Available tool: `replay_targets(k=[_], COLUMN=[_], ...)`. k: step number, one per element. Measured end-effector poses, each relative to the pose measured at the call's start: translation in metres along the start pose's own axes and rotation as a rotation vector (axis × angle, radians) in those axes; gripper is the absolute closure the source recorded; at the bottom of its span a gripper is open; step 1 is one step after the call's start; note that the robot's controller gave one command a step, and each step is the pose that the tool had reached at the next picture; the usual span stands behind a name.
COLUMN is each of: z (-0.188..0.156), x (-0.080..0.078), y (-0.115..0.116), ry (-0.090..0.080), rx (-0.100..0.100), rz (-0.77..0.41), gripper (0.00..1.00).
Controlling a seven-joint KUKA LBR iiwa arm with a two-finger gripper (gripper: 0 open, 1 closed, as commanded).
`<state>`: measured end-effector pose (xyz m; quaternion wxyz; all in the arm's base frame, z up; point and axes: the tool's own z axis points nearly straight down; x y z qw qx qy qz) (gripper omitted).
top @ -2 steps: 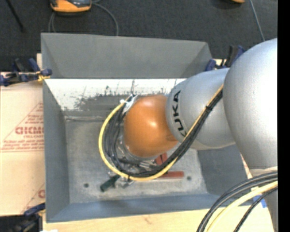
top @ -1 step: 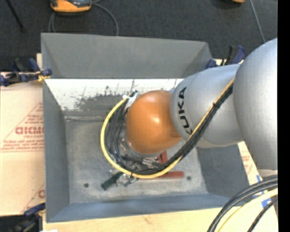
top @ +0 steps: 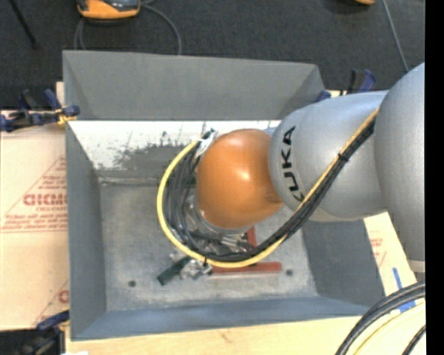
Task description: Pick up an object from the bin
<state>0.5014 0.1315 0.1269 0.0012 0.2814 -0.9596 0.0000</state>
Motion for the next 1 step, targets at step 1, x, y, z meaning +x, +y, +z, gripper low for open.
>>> replay_targets(k=[1], z=[-0.0163], x=[-0.0012], y=[-0.0006], ry=[-0.006], rx=[0.002], rz=[0.000], gripper=[1.00])
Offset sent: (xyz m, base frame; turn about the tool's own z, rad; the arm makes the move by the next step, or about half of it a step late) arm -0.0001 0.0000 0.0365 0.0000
